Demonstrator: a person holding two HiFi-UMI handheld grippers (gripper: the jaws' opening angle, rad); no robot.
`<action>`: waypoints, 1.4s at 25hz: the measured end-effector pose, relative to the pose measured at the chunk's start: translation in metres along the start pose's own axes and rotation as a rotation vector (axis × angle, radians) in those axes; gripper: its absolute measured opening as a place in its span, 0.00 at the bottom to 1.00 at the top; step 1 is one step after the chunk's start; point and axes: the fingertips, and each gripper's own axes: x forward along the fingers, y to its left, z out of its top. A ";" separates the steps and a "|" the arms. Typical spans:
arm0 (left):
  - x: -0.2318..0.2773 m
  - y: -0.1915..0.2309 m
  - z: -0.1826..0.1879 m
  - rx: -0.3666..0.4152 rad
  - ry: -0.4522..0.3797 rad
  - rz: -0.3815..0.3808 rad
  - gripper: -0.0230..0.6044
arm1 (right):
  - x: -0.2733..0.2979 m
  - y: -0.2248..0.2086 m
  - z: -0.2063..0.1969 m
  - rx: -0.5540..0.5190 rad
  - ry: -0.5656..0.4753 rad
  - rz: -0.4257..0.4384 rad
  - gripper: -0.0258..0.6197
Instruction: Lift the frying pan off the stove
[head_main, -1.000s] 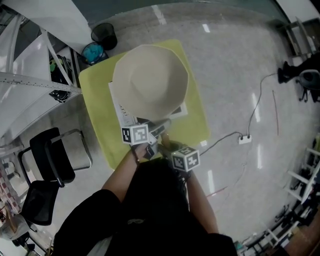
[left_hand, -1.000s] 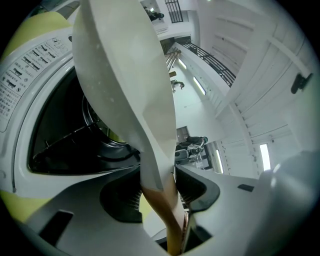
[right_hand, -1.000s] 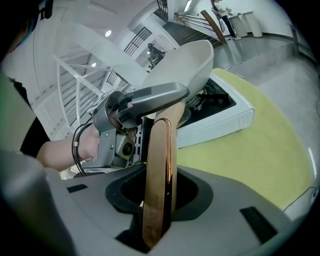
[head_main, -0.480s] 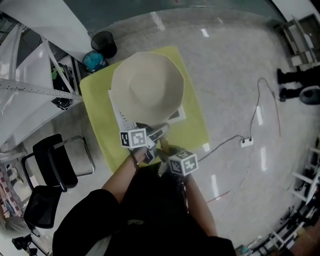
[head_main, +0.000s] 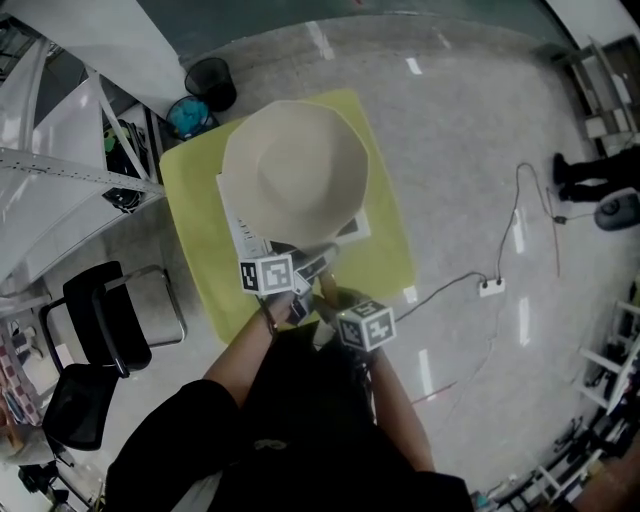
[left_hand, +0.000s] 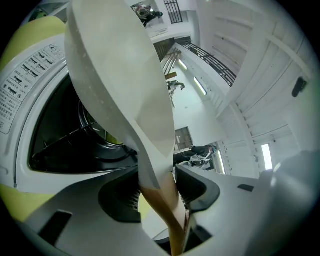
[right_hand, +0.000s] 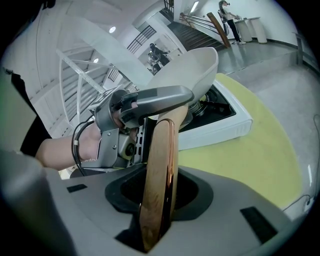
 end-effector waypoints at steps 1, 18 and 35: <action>0.000 0.000 0.000 0.002 0.000 -0.001 0.41 | 0.001 -0.002 -0.001 -0.007 0.001 -0.003 0.23; 0.001 -0.001 -0.006 0.032 -0.010 0.012 0.41 | -0.002 -0.001 -0.006 -0.013 -0.048 0.033 0.23; -0.016 -0.048 -0.024 0.095 -0.091 0.026 0.41 | -0.044 0.022 -0.020 -0.154 -0.076 0.046 0.25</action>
